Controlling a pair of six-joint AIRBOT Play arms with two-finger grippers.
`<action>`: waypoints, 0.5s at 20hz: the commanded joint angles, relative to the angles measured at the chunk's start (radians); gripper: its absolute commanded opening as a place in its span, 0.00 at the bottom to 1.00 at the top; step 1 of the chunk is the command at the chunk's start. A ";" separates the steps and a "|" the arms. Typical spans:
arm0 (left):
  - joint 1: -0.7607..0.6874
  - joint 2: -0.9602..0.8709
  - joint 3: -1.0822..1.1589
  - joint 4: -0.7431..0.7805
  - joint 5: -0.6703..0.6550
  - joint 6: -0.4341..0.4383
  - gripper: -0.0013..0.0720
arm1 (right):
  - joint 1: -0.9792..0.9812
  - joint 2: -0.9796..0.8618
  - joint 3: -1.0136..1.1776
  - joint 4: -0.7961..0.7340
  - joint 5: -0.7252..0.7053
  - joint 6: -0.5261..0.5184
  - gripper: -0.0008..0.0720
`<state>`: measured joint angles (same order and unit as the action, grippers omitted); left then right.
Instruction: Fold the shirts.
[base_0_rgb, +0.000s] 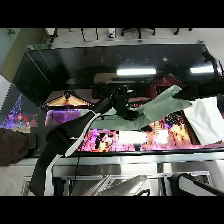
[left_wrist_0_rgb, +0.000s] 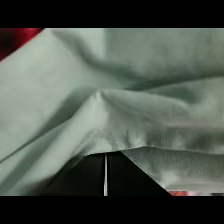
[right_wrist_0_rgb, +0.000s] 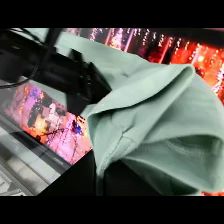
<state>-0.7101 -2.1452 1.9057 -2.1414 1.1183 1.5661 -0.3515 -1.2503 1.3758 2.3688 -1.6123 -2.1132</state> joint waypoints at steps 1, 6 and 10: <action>-0.022 -0.082 0.108 -0.106 -0.008 -0.013 0.04 | 0.017 0.031 0.023 0.003 -0.032 0.021 0.04; 0.041 -0.007 0.116 -0.103 0.122 -0.008 0.04 | 0.030 0.008 0.023 -0.001 -0.033 0.024 0.04; 0.208 0.209 0.113 -0.100 0.317 0.046 0.04 | 0.088 0.003 0.023 0.008 -0.032 0.069 0.04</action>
<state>-0.6025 -2.0647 2.0151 -2.2341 1.2968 1.5810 -0.3004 -1.2446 1.3979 2.3688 -1.6409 -2.0750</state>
